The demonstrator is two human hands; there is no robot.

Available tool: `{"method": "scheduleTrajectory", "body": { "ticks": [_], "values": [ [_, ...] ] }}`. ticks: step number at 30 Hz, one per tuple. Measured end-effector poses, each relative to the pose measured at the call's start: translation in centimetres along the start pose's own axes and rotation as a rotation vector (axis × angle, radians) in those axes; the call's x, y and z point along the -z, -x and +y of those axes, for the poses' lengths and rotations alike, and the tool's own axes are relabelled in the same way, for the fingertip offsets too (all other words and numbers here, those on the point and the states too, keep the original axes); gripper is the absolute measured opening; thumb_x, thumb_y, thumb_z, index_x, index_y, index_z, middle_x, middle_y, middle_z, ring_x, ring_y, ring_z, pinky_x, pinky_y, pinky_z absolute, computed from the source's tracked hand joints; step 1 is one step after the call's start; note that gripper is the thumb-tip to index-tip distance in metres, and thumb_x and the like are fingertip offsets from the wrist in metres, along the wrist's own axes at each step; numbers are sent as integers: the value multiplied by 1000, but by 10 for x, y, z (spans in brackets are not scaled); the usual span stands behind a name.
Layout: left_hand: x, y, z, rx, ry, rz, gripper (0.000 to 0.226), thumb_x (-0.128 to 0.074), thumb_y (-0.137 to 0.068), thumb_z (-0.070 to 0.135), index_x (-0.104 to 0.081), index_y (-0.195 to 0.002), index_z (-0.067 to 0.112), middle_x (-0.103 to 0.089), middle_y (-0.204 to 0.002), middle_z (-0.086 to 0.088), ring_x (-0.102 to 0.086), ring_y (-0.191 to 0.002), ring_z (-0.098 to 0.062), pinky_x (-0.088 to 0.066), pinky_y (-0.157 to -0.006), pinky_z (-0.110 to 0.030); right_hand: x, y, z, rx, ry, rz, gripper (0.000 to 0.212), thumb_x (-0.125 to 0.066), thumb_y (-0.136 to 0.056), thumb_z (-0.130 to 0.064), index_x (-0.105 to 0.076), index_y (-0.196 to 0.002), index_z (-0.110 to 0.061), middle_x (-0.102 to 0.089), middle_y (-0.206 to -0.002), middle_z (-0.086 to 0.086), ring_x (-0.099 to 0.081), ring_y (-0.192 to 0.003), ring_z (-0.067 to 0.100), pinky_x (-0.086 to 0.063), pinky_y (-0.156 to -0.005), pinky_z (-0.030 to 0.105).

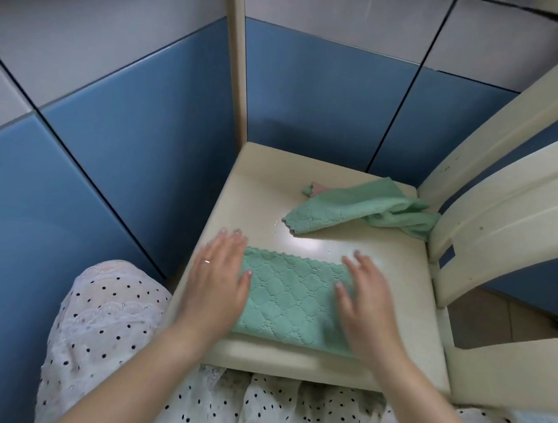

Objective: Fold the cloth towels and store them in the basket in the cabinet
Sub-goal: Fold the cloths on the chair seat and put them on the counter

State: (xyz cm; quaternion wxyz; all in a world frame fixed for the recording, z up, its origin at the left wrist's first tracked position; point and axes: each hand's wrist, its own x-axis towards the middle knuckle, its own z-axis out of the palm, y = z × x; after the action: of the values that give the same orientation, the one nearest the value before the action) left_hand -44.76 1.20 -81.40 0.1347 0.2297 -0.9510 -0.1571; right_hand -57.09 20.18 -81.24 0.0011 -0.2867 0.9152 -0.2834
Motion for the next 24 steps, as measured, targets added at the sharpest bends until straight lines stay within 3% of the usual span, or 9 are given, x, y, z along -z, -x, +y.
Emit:
{"method": "scheduleTrajectory", "body": {
  "ticks": [3,6,8,9,11,13,15,19,24],
  "values": [
    [-23,2,26,-132,-99,-158,56,-23,-91,25,-40,-141,9,-37,-150,-5,-25,-142,-20,-14,-115,-40,-36,10,-36,172,231,-168,49,-39,-81,-34,-63,-119,-14,-60,-128,10,-56,-120,30,-41,-92,54],
    [-34,-2,29,-174,-194,-288,74,5,-82,31,-18,-150,12,-12,-158,-4,-4,-147,-19,8,-113,-34,-54,10,-45,141,293,-324,51,-39,-79,-35,-63,-121,-18,-62,-127,4,-58,-119,24,-48,-88,56],
    [-35,-5,24,-174,-233,-330,81,15,-77,37,-9,-151,13,-3,-160,-3,3,-147,-18,14,-111,-34,-55,10,-39,103,355,-379,52,-36,-83,-39,-61,-125,-20,-58,-133,3,-55,-122,21,-45,-94,56],
    [-35,-7,21,-174,-250,-334,81,15,-77,40,-8,-151,14,-3,-160,-3,4,-147,-18,13,-111,-34,-54,9,-35,83,389,-396,55,-32,-86,-42,-55,-131,-22,-50,-140,2,-48,-129,21,-37,-102,55],
    [-32,-9,16,-153,-260,-341,82,14,-78,48,-4,-151,15,1,-159,-3,7,-146,-18,11,-114,-36,-51,10,-26,93,420,-423,68,-12,-87,-55,-24,-148,-28,-14,-157,-2,-14,-146,19,-3,-115,53],
    [-32,-10,8,-126,-286,-348,84,14,-77,56,4,-151,17,9,-159,-2,12,-146,-17,10,-117,-38,-45,11,-15,74,415,-431,81,4,-79,-69,2,-150,-30,12,-158,-3,12,-146,17,14,-113,47],
    [-31,-11,1,-97,-313,-358,86,14,-76,61,7,-150,18,13,-158,-2,15,-145,-18,9,-118,-39,-36,11,-7,28,434,-425,86,7,-76,-76,8,-149,-31,18,-157,-2,19,-144,16,13,-114,47],
    [-29,-18,-15,-46,-341,-354,92,12,-76,70,3,-151,17,10,-159,-5,12,-146,-20,7,-118,-40,-20,14,11,-55,431,-423,79,-2,-83,-71,13,-149,-30,23,-155,-3,22,-143,15,11,-115,48],
    [-25,-23,-31,18,-321,-364,99,16,-72,75,2,-151,17,10,-159,-4,10,-146,-19,3,-117,-40,-11,19,27,-82,462,-432,90,18,-70,-75,15,-148,-29,22,-156,-3,23,-142,13,6,-115,51]
  ]
}}
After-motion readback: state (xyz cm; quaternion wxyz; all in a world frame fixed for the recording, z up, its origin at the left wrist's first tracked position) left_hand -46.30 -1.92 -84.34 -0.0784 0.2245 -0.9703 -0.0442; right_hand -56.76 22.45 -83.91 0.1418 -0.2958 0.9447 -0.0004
